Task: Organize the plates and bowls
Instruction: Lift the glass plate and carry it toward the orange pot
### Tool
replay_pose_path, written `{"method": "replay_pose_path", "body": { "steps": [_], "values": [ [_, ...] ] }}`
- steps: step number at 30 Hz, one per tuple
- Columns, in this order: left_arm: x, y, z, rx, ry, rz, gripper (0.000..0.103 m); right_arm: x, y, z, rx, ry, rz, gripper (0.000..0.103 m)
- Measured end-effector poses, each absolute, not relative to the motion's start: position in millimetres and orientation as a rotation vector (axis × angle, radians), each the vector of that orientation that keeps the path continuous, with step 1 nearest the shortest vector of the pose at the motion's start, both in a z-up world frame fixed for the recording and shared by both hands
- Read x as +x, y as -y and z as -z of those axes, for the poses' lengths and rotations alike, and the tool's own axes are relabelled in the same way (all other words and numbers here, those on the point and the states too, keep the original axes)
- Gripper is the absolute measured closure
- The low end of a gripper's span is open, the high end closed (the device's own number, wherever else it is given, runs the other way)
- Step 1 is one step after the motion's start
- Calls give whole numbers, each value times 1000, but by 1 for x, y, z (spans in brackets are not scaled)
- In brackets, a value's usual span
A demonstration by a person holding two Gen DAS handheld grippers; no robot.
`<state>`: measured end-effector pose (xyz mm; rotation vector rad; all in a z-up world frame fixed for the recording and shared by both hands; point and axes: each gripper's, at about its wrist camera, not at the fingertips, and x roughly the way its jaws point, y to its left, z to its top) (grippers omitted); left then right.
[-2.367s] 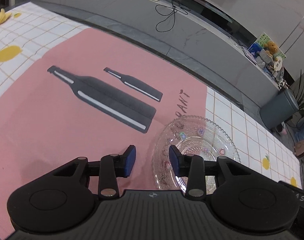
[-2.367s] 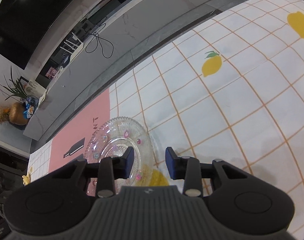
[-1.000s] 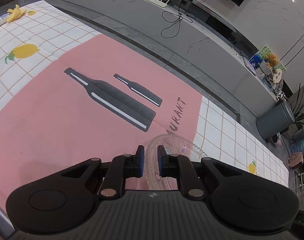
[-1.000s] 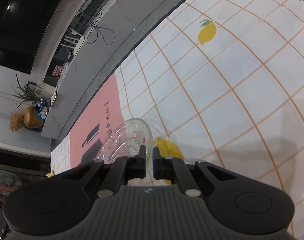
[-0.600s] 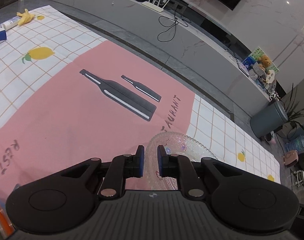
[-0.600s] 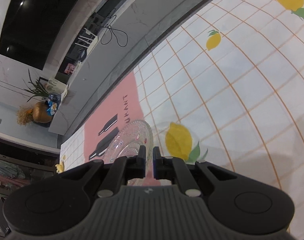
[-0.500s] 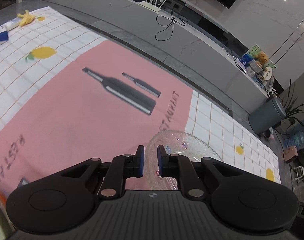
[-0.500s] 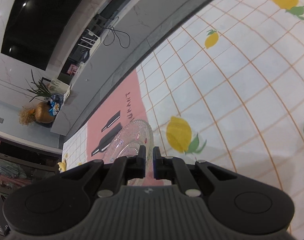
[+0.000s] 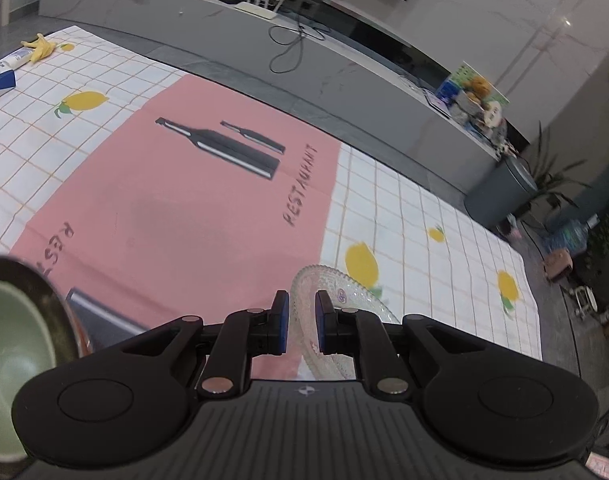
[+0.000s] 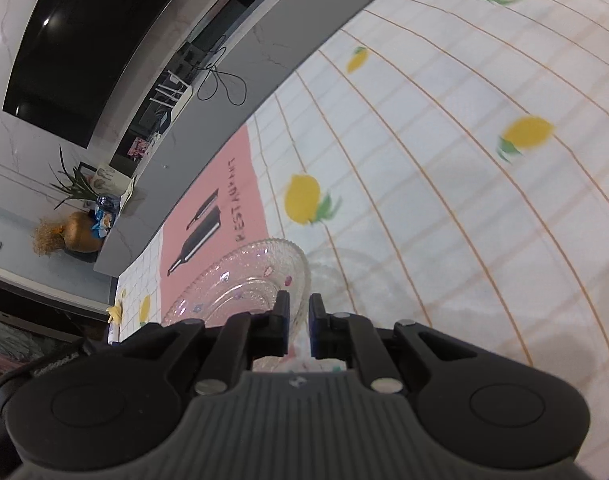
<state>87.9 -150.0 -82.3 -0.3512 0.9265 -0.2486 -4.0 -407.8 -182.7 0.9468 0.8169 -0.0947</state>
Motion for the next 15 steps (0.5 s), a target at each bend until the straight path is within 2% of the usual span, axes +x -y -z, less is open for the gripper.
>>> {"method": "replay_pose_path", "body": {
  "steps": [15],
  "values": [
    [40,120,108,-368,-985,253,89,-49,374,186,819,-846,120,95]
  ]
}}
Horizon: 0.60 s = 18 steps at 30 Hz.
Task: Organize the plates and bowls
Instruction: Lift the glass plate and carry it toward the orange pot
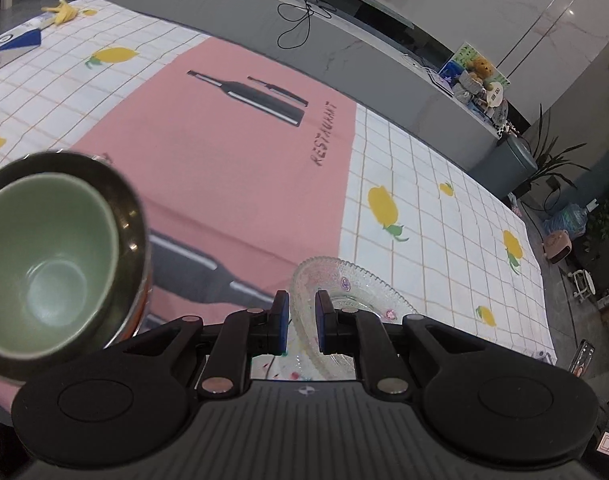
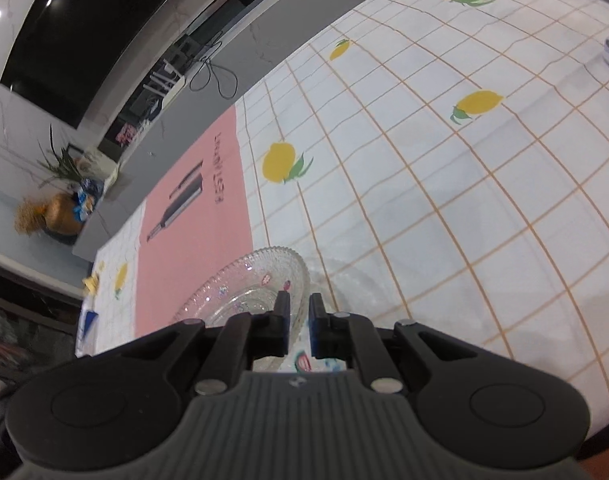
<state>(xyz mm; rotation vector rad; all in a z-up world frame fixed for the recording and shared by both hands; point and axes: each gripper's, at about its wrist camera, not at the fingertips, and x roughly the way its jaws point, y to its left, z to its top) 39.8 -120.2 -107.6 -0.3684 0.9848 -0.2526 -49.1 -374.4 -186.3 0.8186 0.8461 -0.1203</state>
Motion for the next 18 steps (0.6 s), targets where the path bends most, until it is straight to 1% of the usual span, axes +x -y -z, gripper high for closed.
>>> {"method": "replay_pose_path", "body": {
  "steps": [9,15,18],
  "values": [
    [35,112,123,-400,-1031,271,89,-50,366,190,764,-862,139,95],
    [27,109,119,-379,-1010,284,89,-61,359,186,740,-842,143,94],
    [24,112,122,-357,-1012,284,89,-62,354,188,708,-864,155,93]
  ]
}}
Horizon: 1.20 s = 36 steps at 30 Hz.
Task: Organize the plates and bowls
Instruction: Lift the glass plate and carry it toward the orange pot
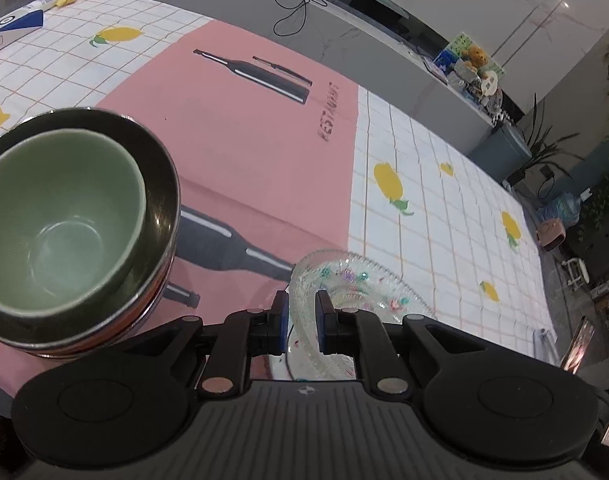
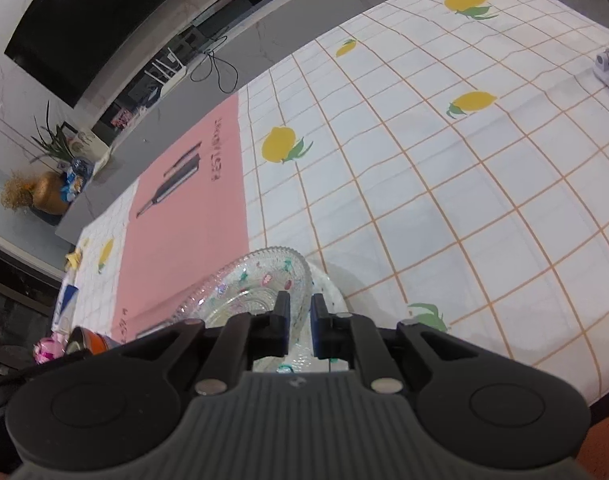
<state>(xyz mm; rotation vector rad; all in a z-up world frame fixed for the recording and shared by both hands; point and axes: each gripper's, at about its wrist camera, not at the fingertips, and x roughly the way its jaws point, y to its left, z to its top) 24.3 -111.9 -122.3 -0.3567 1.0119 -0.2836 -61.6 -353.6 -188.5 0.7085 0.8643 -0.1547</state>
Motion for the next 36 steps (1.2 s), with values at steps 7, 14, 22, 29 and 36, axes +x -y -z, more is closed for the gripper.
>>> {"method": "replay_pose_path", "body": {
  "steps": [7,14,22,29,36],
  "values": [
    [19,120,133,-301,-1039,254,89,-56,352,195,660,-905,178,92],
    [17,126,136,-265,-1047,227,89,-54,345,197,598,-918,186,92],
    [17,127,137,-244,-1051,215,89,-55,344,197,595,-916,182,90],
    [13,132,121,-213,-966,225,86,-60,356,197,683,-880,205,75],
    [20,125,134,-239,-1014,197,82,-60,360,199,712,-894,229,74]
  ]
}}
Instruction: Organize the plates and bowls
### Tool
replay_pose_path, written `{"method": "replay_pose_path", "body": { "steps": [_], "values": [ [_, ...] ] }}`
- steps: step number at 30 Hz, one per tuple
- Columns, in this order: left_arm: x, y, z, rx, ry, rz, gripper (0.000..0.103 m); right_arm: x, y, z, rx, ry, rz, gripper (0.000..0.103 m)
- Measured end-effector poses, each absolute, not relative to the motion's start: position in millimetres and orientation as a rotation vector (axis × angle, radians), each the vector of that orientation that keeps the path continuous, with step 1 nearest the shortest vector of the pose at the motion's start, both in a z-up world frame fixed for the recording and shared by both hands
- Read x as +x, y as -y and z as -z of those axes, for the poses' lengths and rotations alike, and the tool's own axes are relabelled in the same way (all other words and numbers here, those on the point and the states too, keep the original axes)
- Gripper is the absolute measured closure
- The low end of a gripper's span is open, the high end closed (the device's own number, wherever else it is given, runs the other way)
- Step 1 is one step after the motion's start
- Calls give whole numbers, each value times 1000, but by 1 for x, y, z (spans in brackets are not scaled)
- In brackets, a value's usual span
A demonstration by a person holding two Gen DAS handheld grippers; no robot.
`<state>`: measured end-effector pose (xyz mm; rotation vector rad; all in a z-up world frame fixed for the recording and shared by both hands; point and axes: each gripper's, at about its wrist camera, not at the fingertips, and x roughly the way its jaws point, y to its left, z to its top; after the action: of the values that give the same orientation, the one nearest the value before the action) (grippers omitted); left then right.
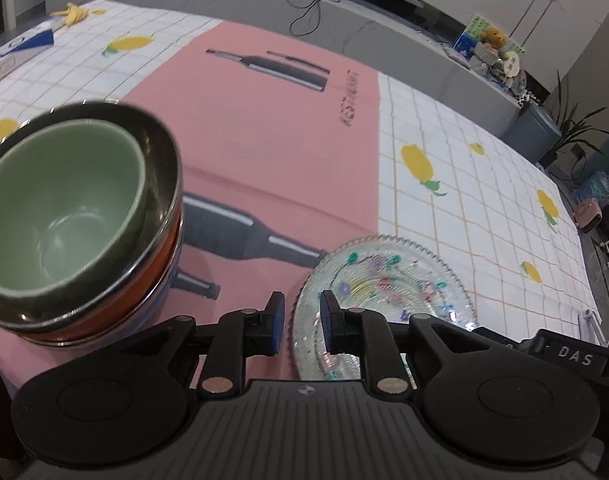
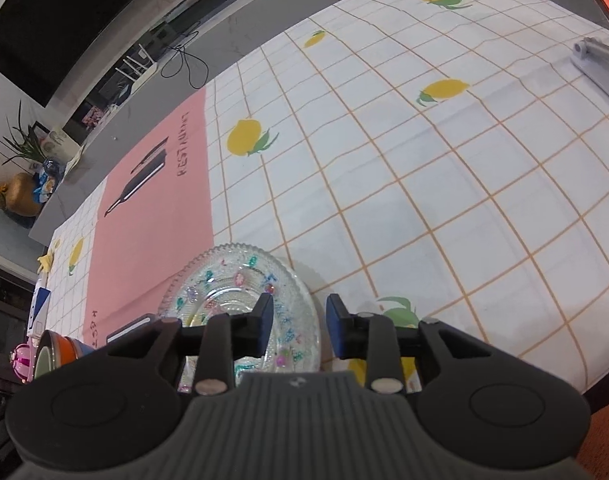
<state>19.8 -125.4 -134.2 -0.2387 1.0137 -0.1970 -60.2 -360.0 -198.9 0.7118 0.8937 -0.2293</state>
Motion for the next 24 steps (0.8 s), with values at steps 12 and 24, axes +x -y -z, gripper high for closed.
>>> {"method": "replay_pose_path", "body": {
  "steps": [12,24],
  "values": [
    [20,126,143,-244,-1065,225,85,-55,359,203,700,-893,240,99],
    [21,128,135,-186,-1057,246,87,-53,348,198,603,-895,236,95]
  ]
}}
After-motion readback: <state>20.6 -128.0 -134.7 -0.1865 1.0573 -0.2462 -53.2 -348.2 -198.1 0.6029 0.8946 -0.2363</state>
